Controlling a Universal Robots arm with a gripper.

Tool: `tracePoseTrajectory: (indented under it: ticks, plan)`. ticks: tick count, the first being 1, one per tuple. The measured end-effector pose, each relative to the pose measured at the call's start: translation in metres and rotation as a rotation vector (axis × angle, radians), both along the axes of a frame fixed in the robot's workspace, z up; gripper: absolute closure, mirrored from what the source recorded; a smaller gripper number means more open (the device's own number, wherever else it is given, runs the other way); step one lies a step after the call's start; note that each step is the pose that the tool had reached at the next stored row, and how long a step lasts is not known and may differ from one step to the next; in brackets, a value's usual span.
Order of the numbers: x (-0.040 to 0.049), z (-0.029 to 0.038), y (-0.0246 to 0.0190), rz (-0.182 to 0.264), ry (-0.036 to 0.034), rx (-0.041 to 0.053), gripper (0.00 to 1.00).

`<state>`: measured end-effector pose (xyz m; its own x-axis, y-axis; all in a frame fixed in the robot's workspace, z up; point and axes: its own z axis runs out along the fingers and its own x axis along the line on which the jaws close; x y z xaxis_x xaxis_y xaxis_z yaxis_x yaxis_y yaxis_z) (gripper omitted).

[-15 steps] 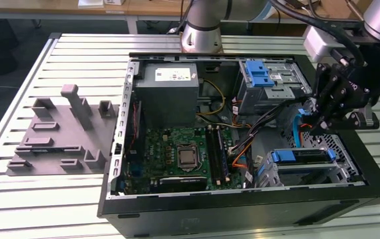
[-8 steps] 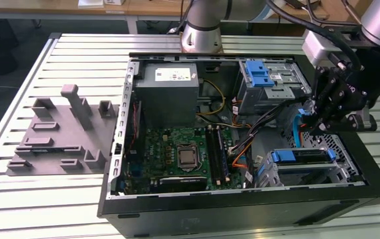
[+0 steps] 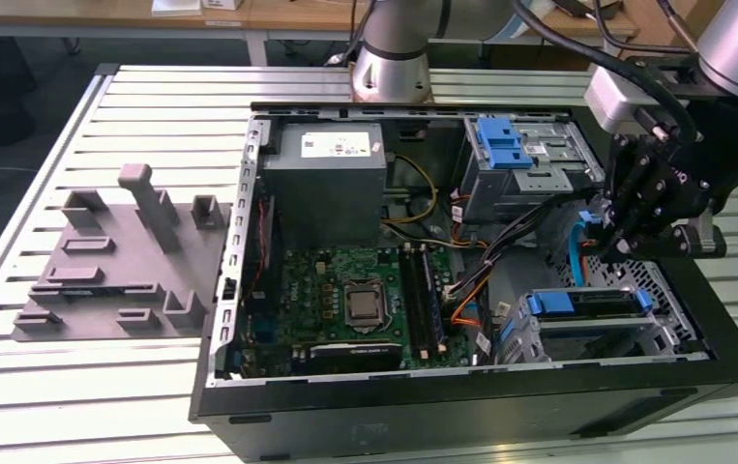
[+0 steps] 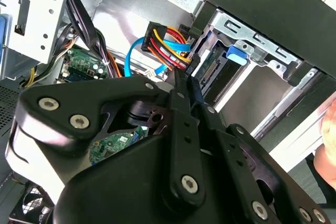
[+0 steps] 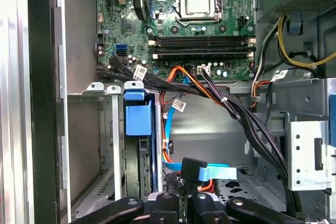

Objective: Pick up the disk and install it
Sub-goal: 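Insert the first disk wire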

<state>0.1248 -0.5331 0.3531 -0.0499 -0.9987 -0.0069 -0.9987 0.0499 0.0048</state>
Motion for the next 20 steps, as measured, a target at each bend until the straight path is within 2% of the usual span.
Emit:
tracePoseTrajectory:
  ticks: [6,14,20]
  plan:
    - [0.0,-0.0004,-0.0005,0.0,0.0,0.0004,0.84]
    - [0.0,-0.0013,-0.0119,-0.001,0.0,0.0003,0.84]
    - [0.0,-0.0048,-0.0137,-0.003,0.0,0.0002,0.84]
